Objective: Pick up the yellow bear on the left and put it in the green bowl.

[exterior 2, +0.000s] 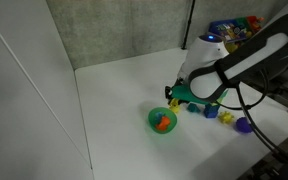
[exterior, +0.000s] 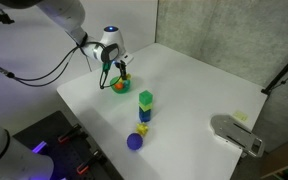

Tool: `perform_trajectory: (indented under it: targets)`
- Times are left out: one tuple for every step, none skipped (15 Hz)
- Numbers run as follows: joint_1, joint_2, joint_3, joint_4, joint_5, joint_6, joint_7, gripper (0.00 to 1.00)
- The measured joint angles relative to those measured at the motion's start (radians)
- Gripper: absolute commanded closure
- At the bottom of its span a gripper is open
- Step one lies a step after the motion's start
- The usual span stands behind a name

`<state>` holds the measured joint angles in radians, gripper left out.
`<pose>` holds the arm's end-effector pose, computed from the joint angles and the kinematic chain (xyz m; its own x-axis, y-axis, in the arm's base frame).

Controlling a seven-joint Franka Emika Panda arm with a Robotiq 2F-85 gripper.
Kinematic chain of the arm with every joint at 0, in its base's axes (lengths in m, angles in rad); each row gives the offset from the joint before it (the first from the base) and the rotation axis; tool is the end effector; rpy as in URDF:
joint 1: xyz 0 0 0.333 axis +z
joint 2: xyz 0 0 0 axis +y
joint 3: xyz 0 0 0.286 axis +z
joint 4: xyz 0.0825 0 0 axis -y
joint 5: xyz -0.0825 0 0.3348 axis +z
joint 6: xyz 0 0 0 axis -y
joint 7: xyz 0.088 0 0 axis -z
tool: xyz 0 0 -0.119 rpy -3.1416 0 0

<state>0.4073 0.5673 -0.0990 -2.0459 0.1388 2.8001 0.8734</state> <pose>0.5466 0.1687 0.1833 0.7732 -0.6248 0.1088 -0.6073 -0.7789 -0.1568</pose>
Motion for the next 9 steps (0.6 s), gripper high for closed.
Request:
perform_trajectory:
  targets:
    - [0.004, -0.003, 0.010, 0.000, -0.007, -0.009, 0.000, 0.31]
    - [0.007, -0.005, 0.020, 0.001, -0.015, -0.019, 0.000, 0.30]
    - [0.011, -0.007, 0.026, 0.003, -0.023, -0.036, 0.000, 0.23]
    - [0.014, -0.009, 0.032, 0.006, -0.031, -0.063, 0.000, 0.16]
    - [0.014, -0.010, 0.038, 0.010, -0.036, -0.091, -0.001, 0.08]
    - [0.014, -0.010, 0.042, 0.015, -0.043, -0.116, -0.001, 0.00]
    - [0.014, -0.010, 0.044, 0.019, -0.053, -0.141, -0.001, 0.00]
    - [0.014, -0.010, 0.045, 0.023, -0.060, -0.162, -0.001, 0.00]
    - [0.012, -0.010, 0.046, 0.026, -0.066, -0.182, -0.001, 0.00]
